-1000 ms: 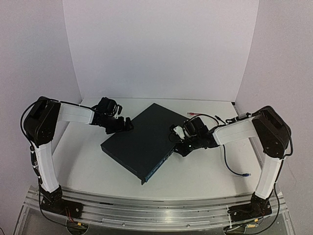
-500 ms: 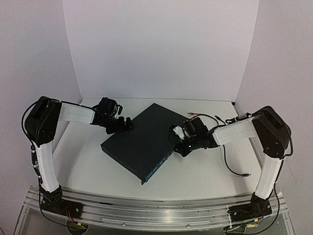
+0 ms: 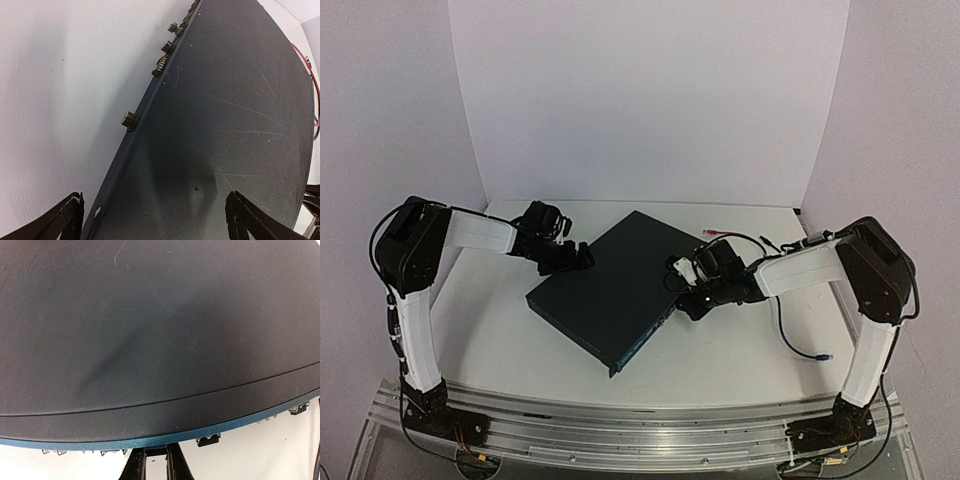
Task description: Pull the plug from the switch port
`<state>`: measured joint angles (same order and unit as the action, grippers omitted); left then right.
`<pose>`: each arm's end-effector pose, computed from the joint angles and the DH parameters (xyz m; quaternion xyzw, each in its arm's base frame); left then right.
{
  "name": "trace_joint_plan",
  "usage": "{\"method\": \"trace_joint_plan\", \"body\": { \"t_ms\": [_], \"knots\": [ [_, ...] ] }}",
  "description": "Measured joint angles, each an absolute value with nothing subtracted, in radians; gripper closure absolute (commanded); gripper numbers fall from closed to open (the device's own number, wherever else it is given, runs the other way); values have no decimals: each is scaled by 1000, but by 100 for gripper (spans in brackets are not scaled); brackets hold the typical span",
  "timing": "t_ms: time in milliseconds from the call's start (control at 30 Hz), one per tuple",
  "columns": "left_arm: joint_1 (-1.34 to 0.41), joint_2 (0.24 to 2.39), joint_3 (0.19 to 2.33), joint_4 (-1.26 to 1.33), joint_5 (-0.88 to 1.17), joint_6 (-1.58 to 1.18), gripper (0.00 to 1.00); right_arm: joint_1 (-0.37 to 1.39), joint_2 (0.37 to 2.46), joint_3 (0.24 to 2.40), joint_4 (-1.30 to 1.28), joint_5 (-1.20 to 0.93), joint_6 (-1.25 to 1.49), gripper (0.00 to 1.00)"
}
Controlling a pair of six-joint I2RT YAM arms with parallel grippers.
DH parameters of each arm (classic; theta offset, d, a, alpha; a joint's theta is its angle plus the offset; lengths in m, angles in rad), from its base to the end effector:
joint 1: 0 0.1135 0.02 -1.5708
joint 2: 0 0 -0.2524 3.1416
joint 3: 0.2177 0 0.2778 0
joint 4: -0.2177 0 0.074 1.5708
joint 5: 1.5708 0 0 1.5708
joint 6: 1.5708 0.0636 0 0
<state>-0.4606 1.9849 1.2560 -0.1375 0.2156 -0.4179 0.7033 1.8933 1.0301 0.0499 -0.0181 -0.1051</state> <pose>0.3988 -0.2131 0.1049 0.0570 0.9322 -0.2373 0.2675 0.3169 0.2702 0.0858 -0.3685 0.8529 0.1170 0.3509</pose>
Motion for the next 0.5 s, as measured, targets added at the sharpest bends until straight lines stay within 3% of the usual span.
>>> {"method": "trace_joint_plan", "body": {
  "t_ms": [500],
  "knots": [
    [-458, 2009, 1259, -139, 209, -416, 2, 702, 1875, 845, 389, -22, -117, 98]
  ]
}}
